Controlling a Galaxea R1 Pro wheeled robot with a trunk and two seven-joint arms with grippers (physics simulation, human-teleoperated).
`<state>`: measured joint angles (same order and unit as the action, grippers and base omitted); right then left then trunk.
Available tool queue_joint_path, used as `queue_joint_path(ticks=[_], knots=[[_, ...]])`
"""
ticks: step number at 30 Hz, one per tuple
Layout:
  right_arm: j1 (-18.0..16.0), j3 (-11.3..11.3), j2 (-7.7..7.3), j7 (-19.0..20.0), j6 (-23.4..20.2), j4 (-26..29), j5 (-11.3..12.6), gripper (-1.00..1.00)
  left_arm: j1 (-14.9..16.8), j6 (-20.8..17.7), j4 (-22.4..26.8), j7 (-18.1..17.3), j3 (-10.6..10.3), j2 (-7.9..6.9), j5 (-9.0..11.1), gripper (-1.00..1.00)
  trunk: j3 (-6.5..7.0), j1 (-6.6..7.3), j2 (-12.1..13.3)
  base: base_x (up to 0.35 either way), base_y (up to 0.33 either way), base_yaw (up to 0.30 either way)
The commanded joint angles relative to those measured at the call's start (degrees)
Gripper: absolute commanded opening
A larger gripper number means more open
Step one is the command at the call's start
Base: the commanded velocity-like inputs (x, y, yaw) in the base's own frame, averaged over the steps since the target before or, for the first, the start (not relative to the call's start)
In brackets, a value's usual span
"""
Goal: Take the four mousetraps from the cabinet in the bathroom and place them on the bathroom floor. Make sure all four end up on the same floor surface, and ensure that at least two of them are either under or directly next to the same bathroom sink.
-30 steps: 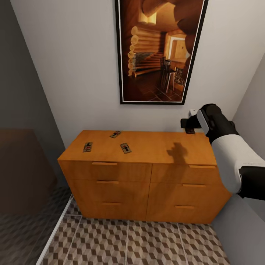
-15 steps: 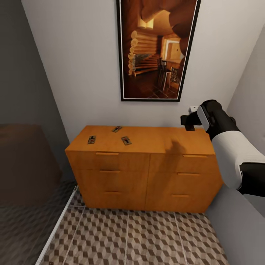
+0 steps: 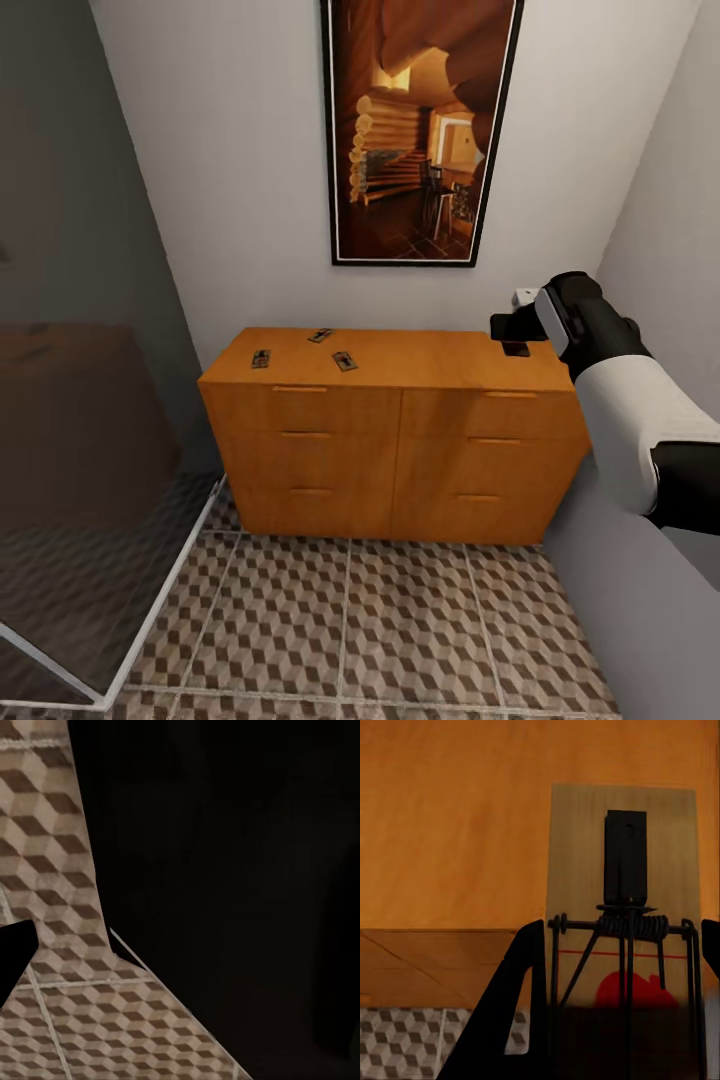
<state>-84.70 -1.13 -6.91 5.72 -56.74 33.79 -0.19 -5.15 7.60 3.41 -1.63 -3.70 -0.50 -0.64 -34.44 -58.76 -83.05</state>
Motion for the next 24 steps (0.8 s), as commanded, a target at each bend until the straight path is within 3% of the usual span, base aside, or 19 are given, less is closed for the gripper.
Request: queue_joint_path(ticks=[1, 13, 24], knots=[[-0.03, -0.10, -0.04, 0.26, -0.22, -0.13, 0.01, -1.00, -0.03, 0.08, 0.10, -0.04, -0.34, -0.02, -0.07, 1.00, -0.04, 0.04, -0.03, -0.332, 0.000, 0.000], [-0.03, -0.17, -0.04, 0.34, -0.07, -2.94, 0.07, -1.00, -0.03, 0.06, 0.10, -0.04, -0.34, -0.02, -0.09, 1.00, -0.04, 0.04, -0.03, -0.332, 0.002, 0.000], [-0.03, -0.18, 0.09, 0.85, 0.54, -10.62, 0.24, -1.00, -0.03, 0.05, 0.12, -0.04, -0.34, -0.02, -0.15, 1.00, -0.04, 0.04, -0.03, -0.240, 0.030, 0.000]])
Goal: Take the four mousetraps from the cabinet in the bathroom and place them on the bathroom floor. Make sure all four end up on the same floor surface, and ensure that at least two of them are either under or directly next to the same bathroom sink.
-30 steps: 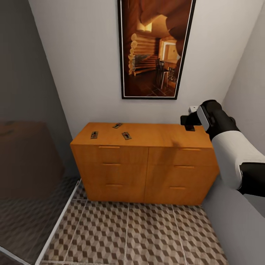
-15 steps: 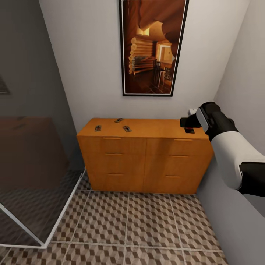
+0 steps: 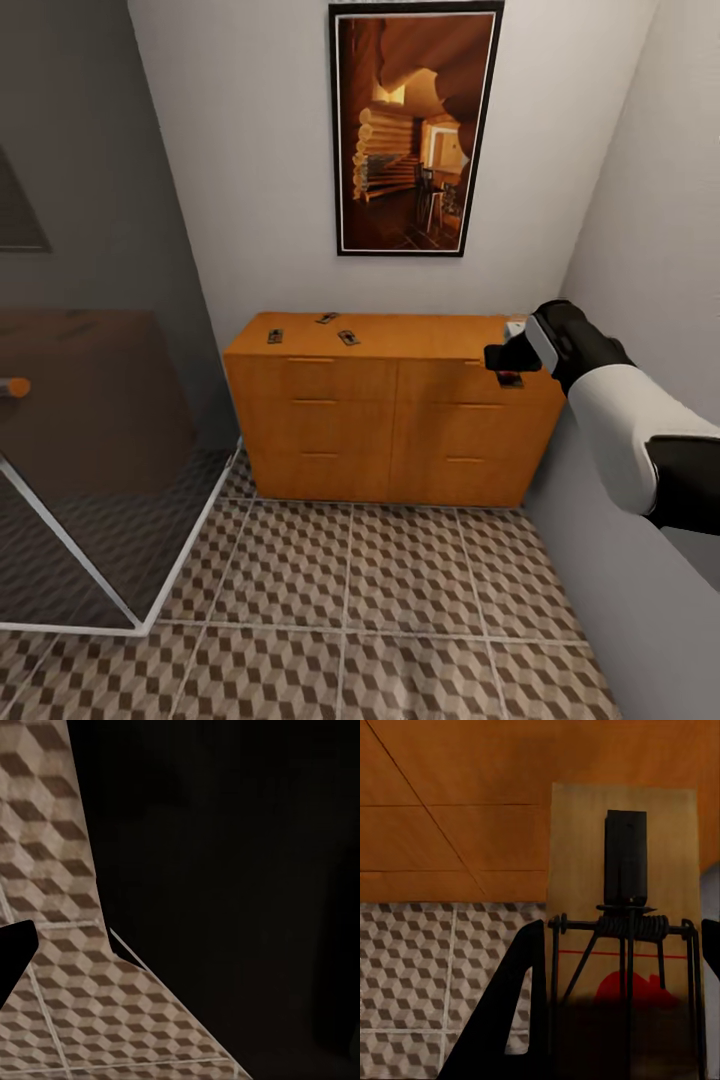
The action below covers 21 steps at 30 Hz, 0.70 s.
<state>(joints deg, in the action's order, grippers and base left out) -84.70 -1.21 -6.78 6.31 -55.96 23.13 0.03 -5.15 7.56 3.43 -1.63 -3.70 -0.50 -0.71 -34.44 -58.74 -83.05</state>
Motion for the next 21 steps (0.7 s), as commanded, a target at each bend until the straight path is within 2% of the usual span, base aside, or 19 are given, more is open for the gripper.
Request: queue_joint_path(ticks=[1, 7, 16, 21], knots=[[-0.03, -0.11, -0.02, 0.28, -0.12, -0.57, 0.04, -1.00, -0.03, 0.09, 0.10, -0.04, -0.34, -0.02, -0.07, 1.00, -0.04, 0.01, -0.03, -0.066, 0.005, 0.000], [0.02, -0.11, 0.29, 0.36, 3.82, -6.79, 0.06, -1.00, -0.03, 0.09, 0.16, -0.04, -0.30, -0.02, -0.09, 1.00, -0.04, 0.01, -0.03, -0.020, 0.002, 0.000], [0.19, -0.11, 0.75, 0.44, 9.21, -12.81, 0.06, -1.00, -0.03, 0.10, 0.20, -0.04, -0.23, -0.02, -0.16, 1.00, -0.04, 0.01, -0.03, -0.002, 0.000, 0.000], [0.33, -0.11, 1.26, 0.45, 14.63, -17.93, 0.06, -1.00, -0.03, 0.12, 0.29, -0.04, -0.18, -0.02, -0.17, 1.00, -0.04, 0.01, -0.03, 0.000, 0.000, 0.000]])
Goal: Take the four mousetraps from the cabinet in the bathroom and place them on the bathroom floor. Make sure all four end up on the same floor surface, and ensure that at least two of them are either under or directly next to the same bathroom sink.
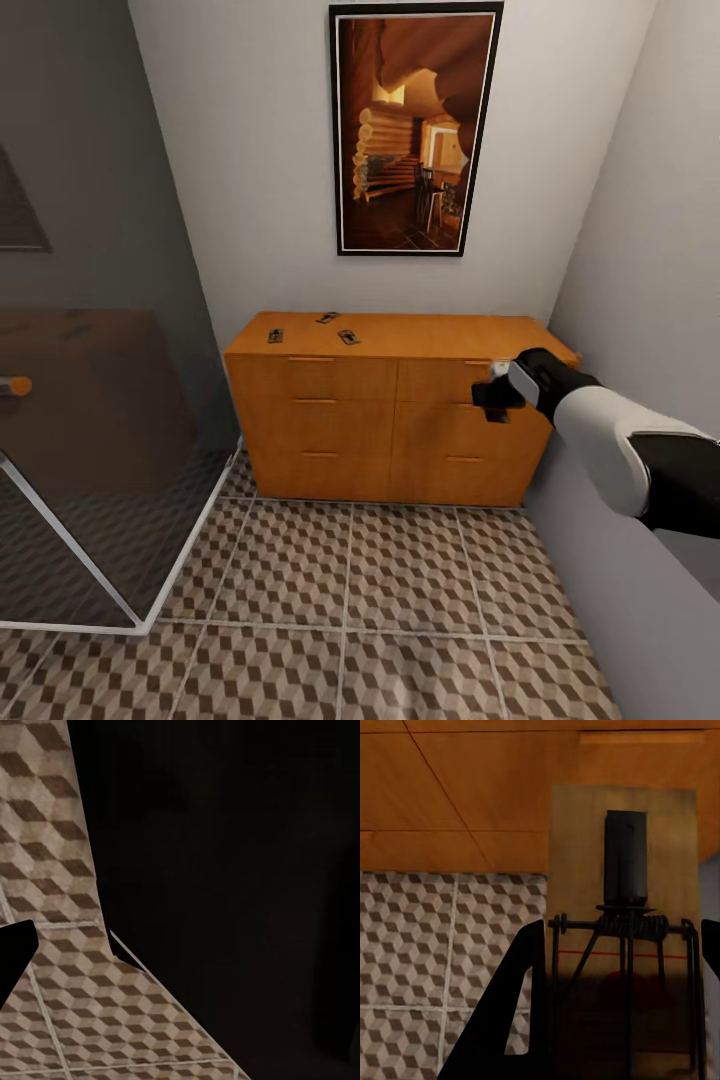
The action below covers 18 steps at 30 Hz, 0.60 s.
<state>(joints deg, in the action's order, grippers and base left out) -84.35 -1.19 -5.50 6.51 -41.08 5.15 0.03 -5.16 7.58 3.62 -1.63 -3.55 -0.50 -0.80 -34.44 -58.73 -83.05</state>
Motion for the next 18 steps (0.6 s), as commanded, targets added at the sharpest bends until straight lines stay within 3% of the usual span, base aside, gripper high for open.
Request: queue_joint_path(ticks=[1, 4, 6, 18], knots=[[0.05, -0.13, 0.10, 0.26, 1.75, -1.40, 0.05, -1.00, -0.03, 0.08, 0.15, -0.04, -0.32, -0.02, -0.08, 1.00, -0.04, 0.00, -0.02, 0.000, 0.000, 0.000], [0.95, -0.13, 0.28, 0.30, 5.71, -3.04, 0.05, -1.00, -0.03, 0.07, 0.24, -0.04, -0.26, -0.02, -0.08, 1.00, -0.04, 0.00, -0.02, 0.000, 0.000, 0.000], [3.31, -0.13, 0.53, 0.37, 8.22, -3.58, -0.01, -1.00, -0.03, 0.08, 0.32, -0.04, -0.23, -0.02, -0.08, 1.00, -0.04, 0.00, -0.02, 0.000, 0.000, 0.000], [23.33, -0.13, 2.32, 0.55, 26.60, -4.08, -0.28, -1.00, -0.03, 0.15, 0.61, -0.04, -0.07, 0.01, -0.10, 1.00, -0.04, 0.00, -0.02, 0.000, 0.000, 0.000]])
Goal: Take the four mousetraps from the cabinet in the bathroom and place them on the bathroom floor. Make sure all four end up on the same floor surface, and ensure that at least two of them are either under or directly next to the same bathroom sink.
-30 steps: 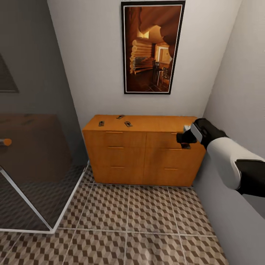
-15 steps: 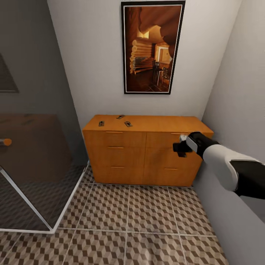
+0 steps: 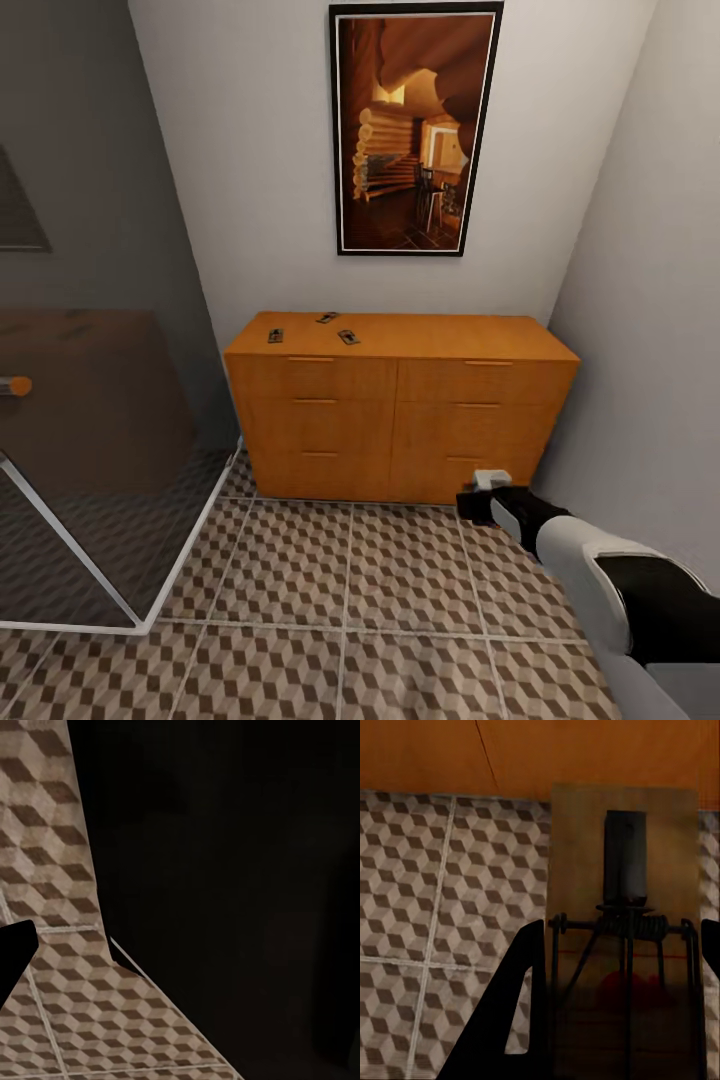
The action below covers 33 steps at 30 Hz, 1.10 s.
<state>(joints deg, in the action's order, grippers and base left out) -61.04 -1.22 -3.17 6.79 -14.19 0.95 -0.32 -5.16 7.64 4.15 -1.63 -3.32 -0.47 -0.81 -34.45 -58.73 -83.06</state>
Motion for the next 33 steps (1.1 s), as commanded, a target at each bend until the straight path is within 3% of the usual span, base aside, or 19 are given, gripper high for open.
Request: queue_joint_path(ticks=[1, 5, 14, 19, 26, 30, 33], knots=[[2.32, -0.10, 0.20, 0.37, 1.89, 0.12, 0.06, -1.00, -0.03, 0.09, 0.36, -0.04, -0.30, 0.00, -0.08, 1.00, -0.03, 0.00, -0.02, 0.000, 0.000, 0.000], [10.16, -0.10, 1.07, 0.68, 10.50, 0.11, 0.04, -1.00, -0.03, 0.10, 3.14, 0.02, -0.29, -0.08, -0.07, 1.00, -0.03, 0.00, -0.02, 0.000, 0.000, 0.000], [22.88, -0.12, 1.80, 0.76, 26.81, 0.06, -0.03, -1.00, -0.03, 0.05, 8.53, 0.34, -0.24, -0.14, -0.07, 1.00, -0.03, 0.00, -0.02, 0.000, 0.000, 0.000], [28.85, -0.12, 2.67, 0.70, 34.30, 0.03, -0.09, -1.00, -0.03, -0.13, 12.71, 0.51, -0.18, -0.16, -0.07, 1.00, -0.03, 0.00, -0.02, 0.000, 0.000, 0.000], [34.63, -0.17, 3.74, 0.57, 44.84, -0.02, -0.36, -1.00, -0.03, -0.49, 18.14, 0.87, -0.09, -0.22, -0.07, 1.00, -0.03, 0.00, -0.02, 0.000, 0.000, 0.000], [37.87, -0.18, 5.48, 0.17, 49.94, -0.05, -0.66, -1.00, -0.02, -3.59, 25.46, 3.79, -0.04, -0.10, -0.04, 1.00, -0.03, 0.00, -0.02, 0.000, 0.000, 0.000], [39.47, -0.19, 6.28, 0.04, 51.84, -0.06, -1.46, -1.00, 0.03, -12.53, 35.41, 7.49, 0.00, 0.08, 0.08, 1.00, -0.03, 0.00, -0.02, 0.000, 0.000, 0.000]])
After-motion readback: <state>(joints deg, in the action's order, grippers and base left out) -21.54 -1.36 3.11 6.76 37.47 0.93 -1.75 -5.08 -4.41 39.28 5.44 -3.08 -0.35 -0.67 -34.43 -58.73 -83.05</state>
